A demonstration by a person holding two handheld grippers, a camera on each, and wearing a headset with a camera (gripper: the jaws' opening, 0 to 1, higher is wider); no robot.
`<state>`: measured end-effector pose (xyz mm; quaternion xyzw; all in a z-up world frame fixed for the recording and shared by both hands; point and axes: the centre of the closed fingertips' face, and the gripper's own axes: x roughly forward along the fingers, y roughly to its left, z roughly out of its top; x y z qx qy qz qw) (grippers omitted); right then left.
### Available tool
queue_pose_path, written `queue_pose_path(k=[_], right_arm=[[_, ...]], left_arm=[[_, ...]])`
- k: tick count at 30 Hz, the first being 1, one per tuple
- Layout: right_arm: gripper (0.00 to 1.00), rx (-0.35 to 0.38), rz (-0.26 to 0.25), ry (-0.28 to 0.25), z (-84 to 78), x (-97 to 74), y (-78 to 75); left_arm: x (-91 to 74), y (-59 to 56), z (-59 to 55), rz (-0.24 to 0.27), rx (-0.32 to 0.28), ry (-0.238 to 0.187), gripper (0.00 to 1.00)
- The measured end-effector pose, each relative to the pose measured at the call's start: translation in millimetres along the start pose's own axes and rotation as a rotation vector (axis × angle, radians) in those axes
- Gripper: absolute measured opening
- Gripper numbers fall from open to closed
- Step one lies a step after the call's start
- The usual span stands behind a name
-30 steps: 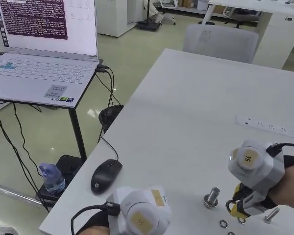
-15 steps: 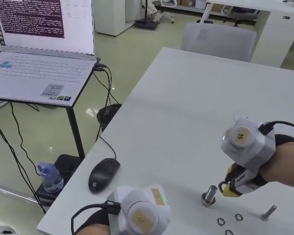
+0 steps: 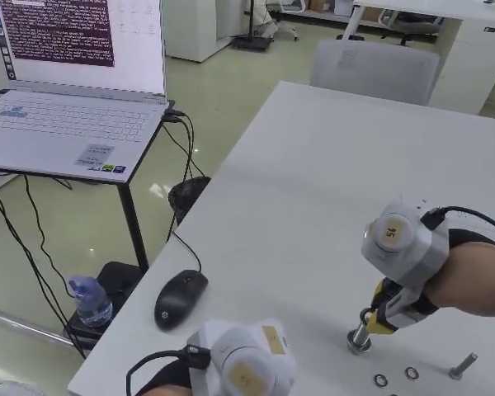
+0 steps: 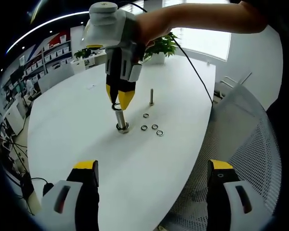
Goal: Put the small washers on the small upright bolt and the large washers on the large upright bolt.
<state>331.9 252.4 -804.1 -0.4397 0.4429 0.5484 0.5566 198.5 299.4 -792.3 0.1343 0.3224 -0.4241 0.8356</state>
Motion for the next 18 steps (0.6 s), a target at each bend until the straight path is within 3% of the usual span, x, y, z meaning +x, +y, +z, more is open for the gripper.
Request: queue_pose_path(k=[18], right_arm=[[0.22,-0.017,0.004,0.043,-1.4,19.5,-0.7]], left_arm=[[-4.6,6.9,-4.6,0.006,-0.017,0.004,0.90]])
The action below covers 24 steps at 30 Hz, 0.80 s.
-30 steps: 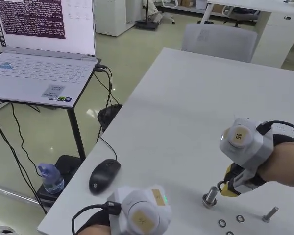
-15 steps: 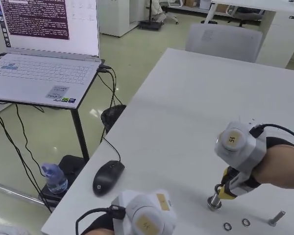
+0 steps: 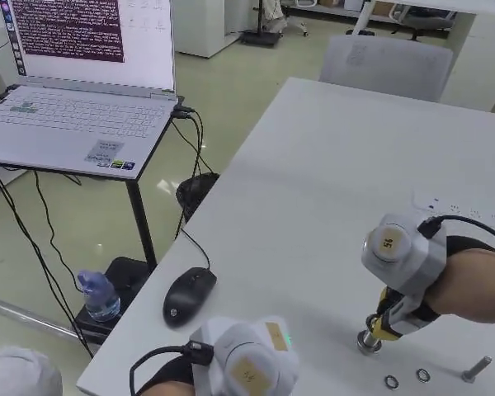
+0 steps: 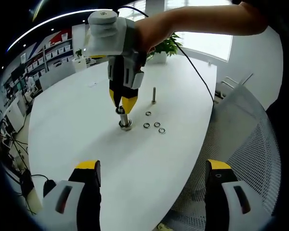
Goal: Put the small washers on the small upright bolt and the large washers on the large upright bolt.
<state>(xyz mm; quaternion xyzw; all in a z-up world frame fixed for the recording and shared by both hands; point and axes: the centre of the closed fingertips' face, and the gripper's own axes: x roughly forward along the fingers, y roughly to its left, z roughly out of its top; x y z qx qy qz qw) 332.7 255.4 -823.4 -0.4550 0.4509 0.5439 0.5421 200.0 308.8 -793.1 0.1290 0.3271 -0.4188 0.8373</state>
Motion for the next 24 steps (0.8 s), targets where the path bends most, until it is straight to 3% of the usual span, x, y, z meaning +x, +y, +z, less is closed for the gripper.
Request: queue_pose_path(k=[7,24], right_arm=[[0.22,-0.001,0.000,0.015,-3.1,12.2,-0.7],[0.22,0.020,0.012,0.025,-8.1,34.0,0.0]], left_arm=[[-2.3,2.7,3.0,0.013,-0.011,-0.017,0.89],[-0.2,-0.5,-3.0,0.000,-0.024,0.001,0.86]])
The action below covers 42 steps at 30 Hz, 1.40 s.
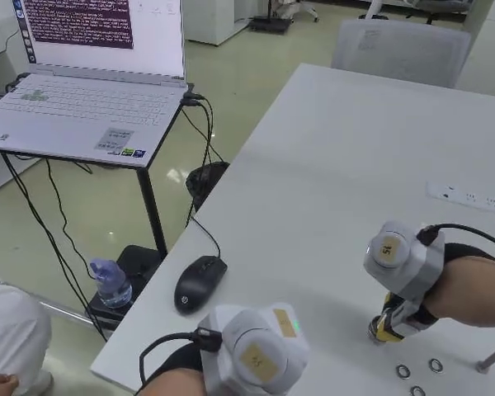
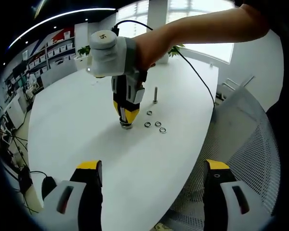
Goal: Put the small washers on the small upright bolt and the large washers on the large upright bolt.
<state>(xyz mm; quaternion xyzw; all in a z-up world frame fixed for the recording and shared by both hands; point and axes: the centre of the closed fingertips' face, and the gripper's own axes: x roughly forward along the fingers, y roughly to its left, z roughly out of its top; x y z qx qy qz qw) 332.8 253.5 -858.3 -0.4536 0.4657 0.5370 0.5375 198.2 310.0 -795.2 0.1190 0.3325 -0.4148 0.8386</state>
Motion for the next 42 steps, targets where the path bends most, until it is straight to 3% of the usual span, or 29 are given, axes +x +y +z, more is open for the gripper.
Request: queue_pose_path(k=[20,28,33,42], right_arm=[[0.24,0.002,0.003,0.017,-2.3,6.5,0.2],[0.30,0.012,0.003,-0.022,0.5,5.7,0.5],[0.32,0.010,-0.010,-0.043,0.5,-4.5,-4.0],[0.32,0.032,0.000,-0.137,-1.3,-38.1,-5.4]], left_arm=[[3.6,-6.8,-0.9,-0.010,0.002,0.009,0.85],[2.6,-7.1,3.4,-0.007,0.008,0.011,0.85],[3.8,-6.5,6.6,0.004,0.012,0.008,0.86],[4.0,2.0,13.6,0.032,0.007,-0.002,0.86]])
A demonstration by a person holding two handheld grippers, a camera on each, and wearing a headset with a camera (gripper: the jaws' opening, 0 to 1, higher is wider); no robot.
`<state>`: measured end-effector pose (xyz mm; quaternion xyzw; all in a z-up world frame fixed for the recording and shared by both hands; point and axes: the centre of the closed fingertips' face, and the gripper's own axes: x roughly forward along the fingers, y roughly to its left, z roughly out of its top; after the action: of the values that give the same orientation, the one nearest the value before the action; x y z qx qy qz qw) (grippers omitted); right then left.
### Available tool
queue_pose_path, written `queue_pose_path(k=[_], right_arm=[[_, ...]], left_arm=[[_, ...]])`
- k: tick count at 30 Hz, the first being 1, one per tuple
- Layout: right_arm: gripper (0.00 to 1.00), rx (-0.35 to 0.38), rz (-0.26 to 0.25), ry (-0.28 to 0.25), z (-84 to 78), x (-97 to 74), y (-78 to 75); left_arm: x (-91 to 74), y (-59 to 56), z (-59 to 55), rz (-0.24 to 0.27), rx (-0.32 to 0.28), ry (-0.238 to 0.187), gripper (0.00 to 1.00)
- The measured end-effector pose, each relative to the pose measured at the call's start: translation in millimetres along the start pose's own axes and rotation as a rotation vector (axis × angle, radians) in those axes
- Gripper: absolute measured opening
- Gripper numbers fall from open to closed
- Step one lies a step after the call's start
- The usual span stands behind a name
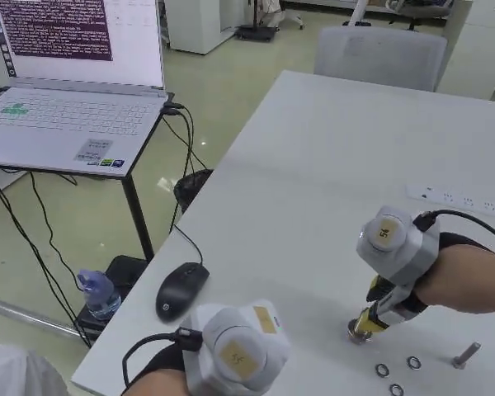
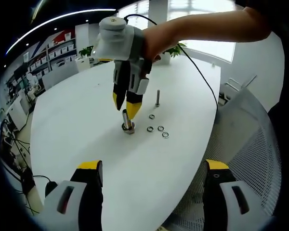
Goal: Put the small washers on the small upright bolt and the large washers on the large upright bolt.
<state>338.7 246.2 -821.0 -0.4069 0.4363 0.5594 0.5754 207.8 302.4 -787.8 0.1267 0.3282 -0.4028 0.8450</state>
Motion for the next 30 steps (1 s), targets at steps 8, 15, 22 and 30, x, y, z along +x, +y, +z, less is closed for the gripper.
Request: queue_pose_path(k=[8,15,22,30], right_arm=[[0.31,-0.034,-0.011,-0.015,-20.8,-17.5,-1.5],[0.31,-0.030,-0.015,-0.010,-46.6,-23.5,0.1],[0.31,0.004,-0.017,-0.008,-69.8,-24.9,0.6],[0.30,0.025,-0.008,-0.013,-76.0,-15.8,6.9]], left_arm=[[0.4,0.4,8.8,0.023,-0.014,-0.019,0.86],[3.6,-2.5,13.6,0.025,-0.015,-0.021,0.87],[6.2,-1.5,18.0,0.021,-0.007,-0.020,0.87],[6.8,-1.5,17.3,0.013,-0.006,-0.018,0.86]])
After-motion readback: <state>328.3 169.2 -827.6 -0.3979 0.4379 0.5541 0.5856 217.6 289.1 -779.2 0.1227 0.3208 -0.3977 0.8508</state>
